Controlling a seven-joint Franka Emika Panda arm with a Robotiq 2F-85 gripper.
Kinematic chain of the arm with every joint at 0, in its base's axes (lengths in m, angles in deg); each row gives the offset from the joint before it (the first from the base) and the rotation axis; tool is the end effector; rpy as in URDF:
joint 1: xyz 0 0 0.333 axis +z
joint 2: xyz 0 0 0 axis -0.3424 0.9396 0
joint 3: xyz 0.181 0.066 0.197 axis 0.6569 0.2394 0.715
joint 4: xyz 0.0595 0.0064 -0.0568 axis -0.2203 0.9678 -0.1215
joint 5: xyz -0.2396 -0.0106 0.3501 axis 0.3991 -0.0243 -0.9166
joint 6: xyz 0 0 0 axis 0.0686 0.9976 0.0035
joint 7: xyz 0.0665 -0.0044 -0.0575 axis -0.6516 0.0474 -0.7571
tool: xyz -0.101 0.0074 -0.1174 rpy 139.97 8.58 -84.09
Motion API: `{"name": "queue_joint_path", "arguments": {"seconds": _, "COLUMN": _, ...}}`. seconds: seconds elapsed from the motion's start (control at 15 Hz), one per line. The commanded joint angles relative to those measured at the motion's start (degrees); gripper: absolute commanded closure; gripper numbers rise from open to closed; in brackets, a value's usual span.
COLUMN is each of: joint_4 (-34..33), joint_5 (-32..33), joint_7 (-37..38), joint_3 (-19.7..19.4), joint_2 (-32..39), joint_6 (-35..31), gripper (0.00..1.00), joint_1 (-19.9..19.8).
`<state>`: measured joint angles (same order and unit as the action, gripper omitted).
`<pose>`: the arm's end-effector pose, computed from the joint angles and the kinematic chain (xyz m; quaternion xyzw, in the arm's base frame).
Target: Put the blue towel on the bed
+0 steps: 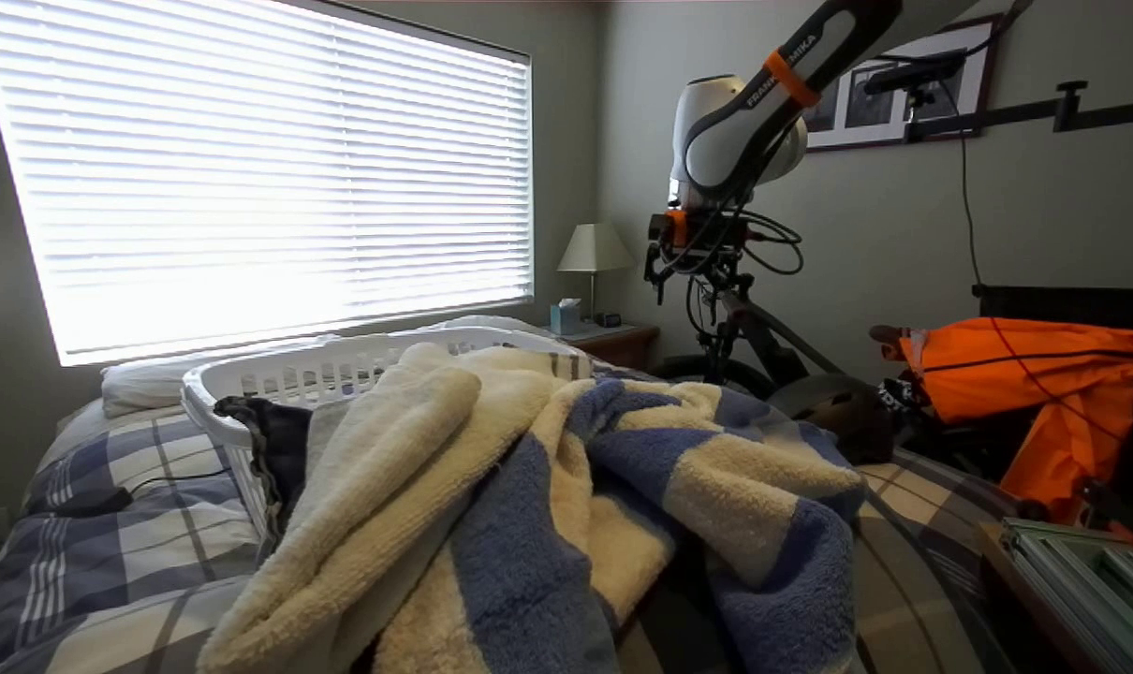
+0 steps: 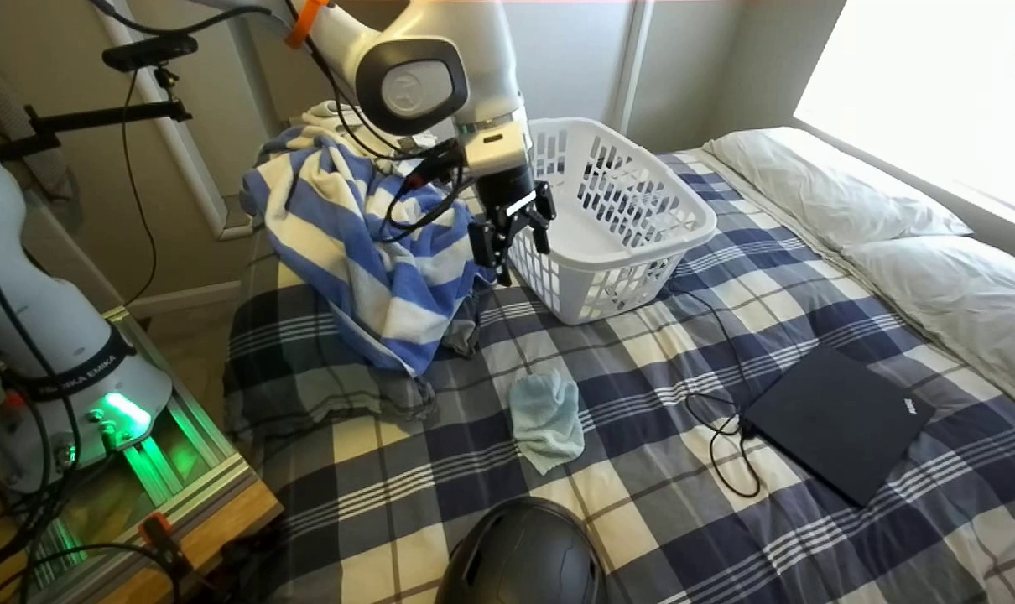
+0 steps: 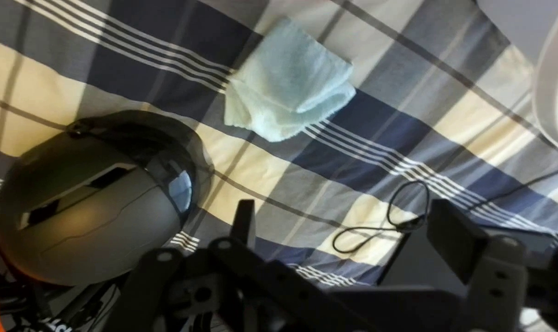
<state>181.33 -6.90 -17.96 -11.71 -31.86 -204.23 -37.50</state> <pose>0.4940 -0.4103 0.2759 0.7010 -0.6952 0.1312 0.0895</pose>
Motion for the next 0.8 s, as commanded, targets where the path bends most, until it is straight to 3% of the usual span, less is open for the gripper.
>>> {"name": "queue_joint_path", "arguments": {"seconds": 0.0, "joint_4": 5.67, "joint_5": 6.68, "joint_7": -7.23, "joint_3": -1.78, "joint_2": -7.34, "joint_6": 6.72, "gripper": 0.0, "joint_1": 0.6}}
{"name": "queue_joint_path", "arguments": {"seconds": 0.4, "joint_4": 16.59, "joint_5": 23.81, "joint_7": -14.27, "joint_3": -3.59, "joint_2": -16.36, "joint_6": -6.94, "gripper": 0.0, "joint_1": -3.01}}
{"name": "queue_joint_path", "arguments": {"seconds": 0.53, "joint_4": 20.3, "joint_5": 24.27, "joint_7": -18.45, "joint_3": -3.24, "joint_2": -18.85, "joint_6": -12.67, "gripper": 0.0, "joint_1": -4.39}}
{"name": "queue_joint_path", "arguments": {"seconds": 0.73, "joint_4": 23.75, "joint_5": 16.56, "joint_7": -30.76, "joint_3": -2.6, "joint_2": -19.71, "joint_6": -17.79, "gripper": 0.0, "joint_1": -4.57}}
